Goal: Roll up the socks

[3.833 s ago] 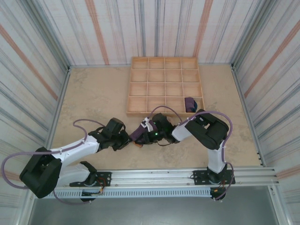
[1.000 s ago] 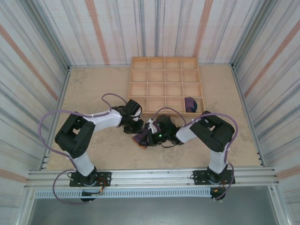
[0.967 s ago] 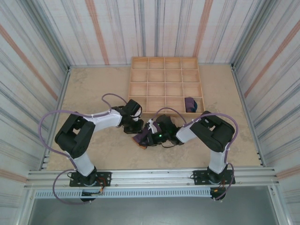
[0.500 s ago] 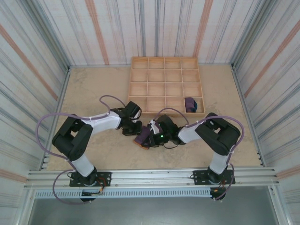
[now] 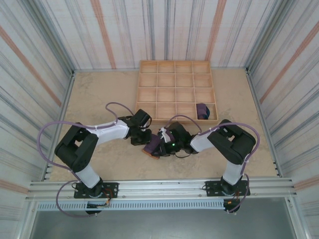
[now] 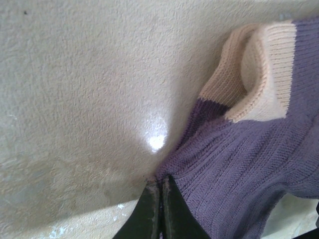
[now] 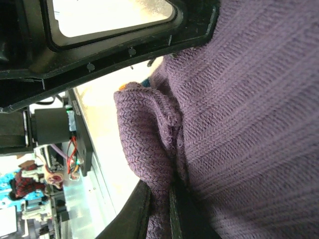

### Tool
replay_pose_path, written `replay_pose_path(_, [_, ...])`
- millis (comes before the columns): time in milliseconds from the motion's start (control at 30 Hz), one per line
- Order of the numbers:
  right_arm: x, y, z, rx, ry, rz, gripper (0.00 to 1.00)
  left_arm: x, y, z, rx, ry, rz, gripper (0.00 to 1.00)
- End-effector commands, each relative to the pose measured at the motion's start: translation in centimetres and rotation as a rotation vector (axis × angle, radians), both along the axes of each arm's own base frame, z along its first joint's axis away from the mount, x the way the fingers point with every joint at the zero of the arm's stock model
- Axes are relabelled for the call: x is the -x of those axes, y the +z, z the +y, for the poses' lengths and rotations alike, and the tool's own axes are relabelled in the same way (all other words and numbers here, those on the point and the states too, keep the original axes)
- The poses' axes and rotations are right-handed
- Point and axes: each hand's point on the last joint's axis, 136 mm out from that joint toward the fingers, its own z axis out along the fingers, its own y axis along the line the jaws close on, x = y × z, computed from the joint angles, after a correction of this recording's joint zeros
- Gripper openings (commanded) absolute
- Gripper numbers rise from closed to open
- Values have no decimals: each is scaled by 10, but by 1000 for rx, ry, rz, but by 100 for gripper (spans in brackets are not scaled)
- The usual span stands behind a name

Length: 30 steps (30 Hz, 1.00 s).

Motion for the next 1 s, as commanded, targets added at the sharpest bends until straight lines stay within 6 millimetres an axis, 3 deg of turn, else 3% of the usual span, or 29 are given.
replay_pose_path(0, [13, -43, -28, 137, -55, 145, 0, 23, -17, 28, -125, 30, 74, 0])
replay_pose_path(167, [15, -50, -31, 146, -65, 211, 0, 22, -6, 29, -101, 59, 37, 27])
replay_pose_path(433, [16, -57, -37, 158, -106, 285, 0, 19, 25, 32, -65, 102, -11, 40])
replay_pose_path(633, [15, -65, -41, 152, -145, 341, 0, 33, 47, 32, 34, 201, -29, 54])
replay_pose_path(767, [13, -68, -44, 146, -177, 372, 0, 50, 42, 33, 57, 274, -2, 55])
replay_pose_path(967, [12, -73, -49, 160, -203, 405, 0, 67, 20, 25, 100, 363, 63, 48])
